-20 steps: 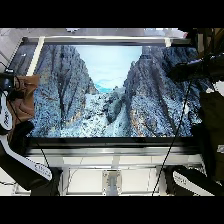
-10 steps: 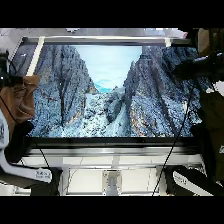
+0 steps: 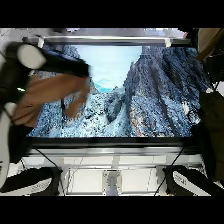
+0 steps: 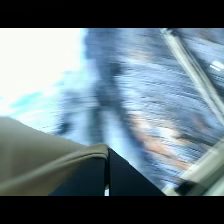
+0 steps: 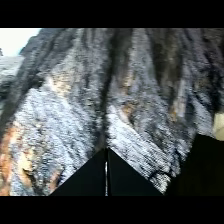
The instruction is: Fold the clothes and pants, and hang the long-sleeved shirts on hangers.
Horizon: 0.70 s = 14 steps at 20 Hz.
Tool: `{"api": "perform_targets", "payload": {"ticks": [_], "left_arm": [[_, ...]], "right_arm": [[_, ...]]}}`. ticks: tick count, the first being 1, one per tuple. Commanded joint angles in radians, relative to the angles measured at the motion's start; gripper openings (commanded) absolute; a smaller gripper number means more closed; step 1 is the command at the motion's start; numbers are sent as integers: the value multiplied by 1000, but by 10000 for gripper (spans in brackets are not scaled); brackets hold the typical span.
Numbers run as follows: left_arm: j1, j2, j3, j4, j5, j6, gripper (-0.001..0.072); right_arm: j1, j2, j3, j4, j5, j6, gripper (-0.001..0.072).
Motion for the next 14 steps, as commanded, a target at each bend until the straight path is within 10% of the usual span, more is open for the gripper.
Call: {"api": "perform_targets", "payload": {"ticks": [1,4,6,7,11,14], "left_arm": [[-335,-116,0,-116,169,61,18],[-470,-233,2,-116,470,64,30],[-448,-227,6,-52,592,62,488],[-403,-202,18,18,594,41,580],[-64,-45,23,244,496,-98,579],[240,-47,16,243,200,-180,579]], "right_arm": [[-75,0,20,-29,13,-28,15],[-116,-2,19,-15,8,-27,15],[-116,-2,9,-5,-13,-23,15],[-116,-2,-8,11,-21,-23,16],[-116,-2,-152,35,-29,-23,44],[-116,-5,-315,156,-95,2,270]]}}
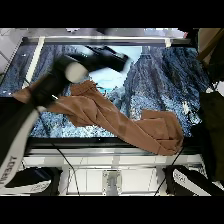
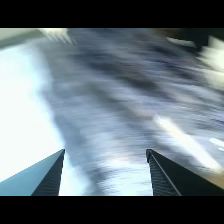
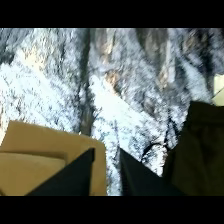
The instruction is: Fold the clothes and pants, and hang the long-sleeved shirts on hangers.
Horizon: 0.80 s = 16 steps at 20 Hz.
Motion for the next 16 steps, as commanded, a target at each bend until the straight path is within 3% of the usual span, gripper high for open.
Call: {"api": "perform_targets", "payload": {"ticks": [1,3,5,8,16], "left_arm": [[320,-13,-7,63,-295,-83,579],[433,-96,-7,10,-375,-75,579],[496,-189,-7,-97,-396,22,579],[509,-295,-7,-108,-399,118,580],[522,-463,-7,-94,-407,128,581]], "right_arm": [[-1,-6,-183,202,-97,22,350],[10,-14,-294,395,-201,21,348],[43,-26,-369,472,-273,19,348],[108,-45,-412,457,-266,19,348],[164,-50,-412,384,-267,19,348]]}}
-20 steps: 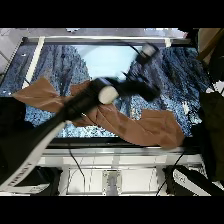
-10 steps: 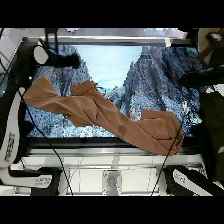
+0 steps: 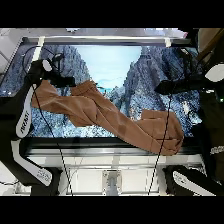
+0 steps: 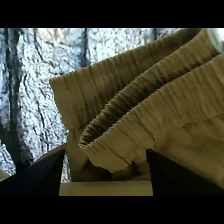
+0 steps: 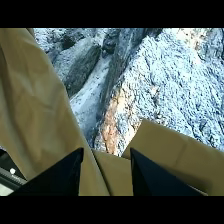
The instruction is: Fold the clothes and pants, and hang the long-sleeved shirts on hangers.
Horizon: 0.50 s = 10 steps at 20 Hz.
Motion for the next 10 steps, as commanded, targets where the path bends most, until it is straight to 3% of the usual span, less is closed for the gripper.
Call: {"api": "perform_targets", "payload": {"ticks": [1,4,5,6,9,10], "left_arm": [[6,-64,0,-8,-12,13,581],[6,-79,0,-151,-10,25,577],[6,-79,0,-200,-7,60,494],[5,-79,0,-222,-2,80,330],[5,-79,1,-234,-6,81,20],[5,-75,3,-235,-16,81,19]], "right_arm": [[11,-2,-5,-14,-14,-1,348],[11,-2,-5,-15,-42,-1,348],[11,-2,-5,-16,-54,-1,347],[11,-2,-5,-16,-63,-1,347],[11,-1,-5,-16,-66,0,346],[11,-1,-5,-15,-59,0,346]]}}
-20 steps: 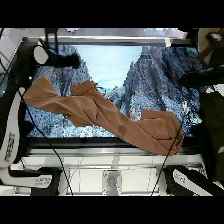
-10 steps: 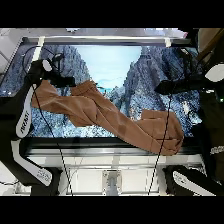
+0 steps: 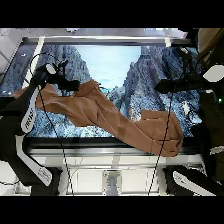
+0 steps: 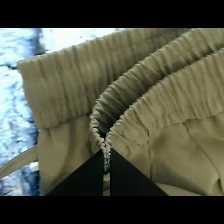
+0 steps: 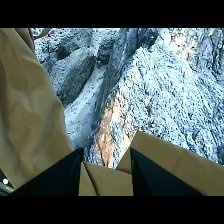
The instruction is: Fold the clothes and pants, and hang the long-sleeved shirts on hangers.
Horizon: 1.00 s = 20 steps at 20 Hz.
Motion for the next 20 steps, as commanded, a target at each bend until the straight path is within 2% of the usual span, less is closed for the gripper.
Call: {"api": "perform_targets", "payload": {"ticks": [1,3,5,8,10,11,12,14,15,18,20], "left_arm": [[2,10,2,-43,-15,16,19],[9,47,3,-42,2,16,19],[14,88,3,-43,46,16,19],[16,127,3,-43,63,16,18],[16,140,3,-43,61,16,19],[16,143,3,-43,61,16,19],[16,143,3,-43,61,16,19],[16,143,2,-43,60,16,19],[13,143,2,-43,60,16,19],[13,143,2,-43,60,16,19],[13,143,2,-43,60,16,19]], "right_arm": [[1,0,0,2,11,1,346],[11,0,-18,92,34,-2,347],[81,-4,-87,195,-29,-64,346],[299,-65,-231,208,-347,-76,346],[429,-178,-244,298,-466,-77,350],[474,-241,-235,374,-494,-84,418],[514,-311,-215,454,-512,-124,488],[564,-437,-145,604,-515,-214,491],[582,-490,-98,655,-515,-249,531],[599,-616,62,670,-488,-249,528],[597,-694,159,662,-447,-213,527]]}}
